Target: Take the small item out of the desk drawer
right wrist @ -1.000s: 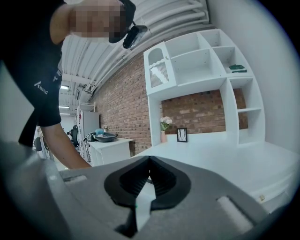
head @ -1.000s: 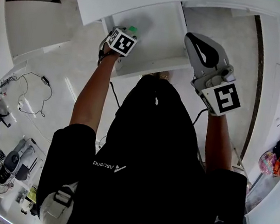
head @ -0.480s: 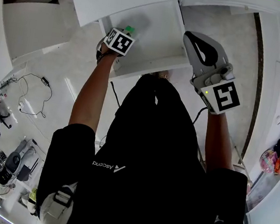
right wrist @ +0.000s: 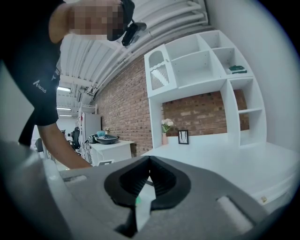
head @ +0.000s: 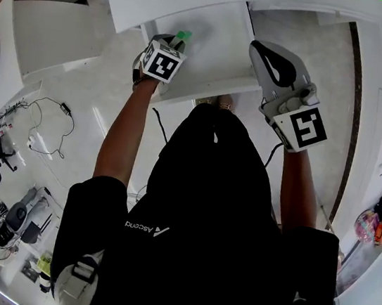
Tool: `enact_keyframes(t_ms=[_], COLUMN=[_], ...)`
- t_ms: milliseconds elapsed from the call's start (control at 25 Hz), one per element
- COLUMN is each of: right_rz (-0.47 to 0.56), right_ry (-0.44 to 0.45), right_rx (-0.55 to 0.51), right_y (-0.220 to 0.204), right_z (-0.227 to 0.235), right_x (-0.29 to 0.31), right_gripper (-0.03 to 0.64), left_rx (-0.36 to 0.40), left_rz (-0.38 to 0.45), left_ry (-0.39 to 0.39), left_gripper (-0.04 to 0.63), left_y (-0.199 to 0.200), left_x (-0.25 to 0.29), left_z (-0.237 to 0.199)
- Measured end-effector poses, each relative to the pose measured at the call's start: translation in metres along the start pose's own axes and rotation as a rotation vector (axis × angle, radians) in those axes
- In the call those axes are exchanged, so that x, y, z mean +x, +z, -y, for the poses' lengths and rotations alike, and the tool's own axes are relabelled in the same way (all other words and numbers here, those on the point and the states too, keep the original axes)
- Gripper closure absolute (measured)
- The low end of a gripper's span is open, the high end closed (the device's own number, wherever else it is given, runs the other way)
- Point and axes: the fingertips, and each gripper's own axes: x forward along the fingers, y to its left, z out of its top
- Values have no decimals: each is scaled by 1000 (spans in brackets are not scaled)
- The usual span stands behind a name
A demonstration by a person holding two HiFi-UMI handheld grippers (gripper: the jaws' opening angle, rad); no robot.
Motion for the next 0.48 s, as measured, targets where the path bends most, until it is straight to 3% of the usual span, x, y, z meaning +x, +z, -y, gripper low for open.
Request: enact_keyframes(t_ms=[480], right_rz=[119], right_ry=[25], right_rx=[-34], right_y=[36], right_z=[-24], right_x=[-19], right_gripper=[615], left_rx=[-58], left_rz=[350], left_ry=[13], left_gripper=[508], left_y=[72], left_x=[-126], left_z=[33])
